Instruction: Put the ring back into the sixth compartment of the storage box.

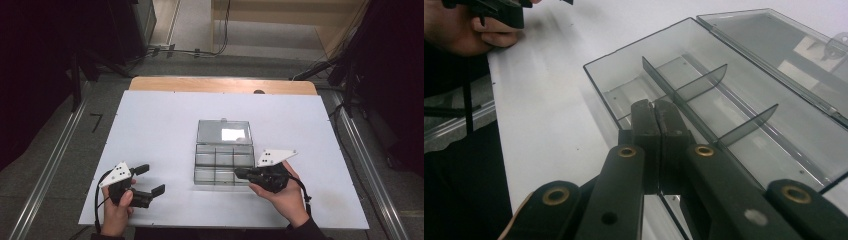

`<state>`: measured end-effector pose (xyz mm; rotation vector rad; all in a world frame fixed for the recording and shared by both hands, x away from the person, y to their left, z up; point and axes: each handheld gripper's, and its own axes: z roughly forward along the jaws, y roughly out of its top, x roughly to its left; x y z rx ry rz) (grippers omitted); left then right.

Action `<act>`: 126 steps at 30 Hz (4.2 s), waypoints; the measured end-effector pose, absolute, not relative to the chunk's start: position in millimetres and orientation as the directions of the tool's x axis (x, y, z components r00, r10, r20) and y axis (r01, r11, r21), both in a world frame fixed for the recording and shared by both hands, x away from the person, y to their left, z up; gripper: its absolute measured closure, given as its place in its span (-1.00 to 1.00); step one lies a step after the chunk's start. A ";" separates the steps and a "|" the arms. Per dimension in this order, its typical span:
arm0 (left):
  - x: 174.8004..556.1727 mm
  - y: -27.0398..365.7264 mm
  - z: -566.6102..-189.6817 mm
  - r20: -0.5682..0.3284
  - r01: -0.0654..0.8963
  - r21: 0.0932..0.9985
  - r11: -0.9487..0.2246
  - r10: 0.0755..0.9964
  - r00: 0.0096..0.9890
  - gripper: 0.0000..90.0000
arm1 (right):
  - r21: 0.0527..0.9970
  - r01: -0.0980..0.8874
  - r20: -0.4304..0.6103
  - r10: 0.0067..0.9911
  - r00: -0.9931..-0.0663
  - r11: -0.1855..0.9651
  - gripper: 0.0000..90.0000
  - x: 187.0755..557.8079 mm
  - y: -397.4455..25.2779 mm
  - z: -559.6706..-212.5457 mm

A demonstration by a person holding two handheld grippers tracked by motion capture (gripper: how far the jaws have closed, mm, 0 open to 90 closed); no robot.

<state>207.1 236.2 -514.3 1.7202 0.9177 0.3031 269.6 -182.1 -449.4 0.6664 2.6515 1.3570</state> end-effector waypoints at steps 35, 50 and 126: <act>207.2 236.0 -514.6 -0.243 0.423 0.901 -0.090 0.704 0.668 -1.00 | 0.763 0.409 0.153 0.474 -0.867 0.500 0.93 287.4 -198.1 -468.4; 207.0 235.9 -514.5 -0.241 0.420 0.903 -0.092 0.701 0.672 -1.00 | 0.748 0.428 0.158 0.492 -0.856 0.507 0.93 291.2 -199.2 -476.7; 209.3 234.8 -513.2 -0.238 0.422 0.902 -0.094 0.708 0.665 -1.00 | 0.820 0.458 0.233 0.533 -0.814 0.342 -1.00 303.2 -241.9 -462.5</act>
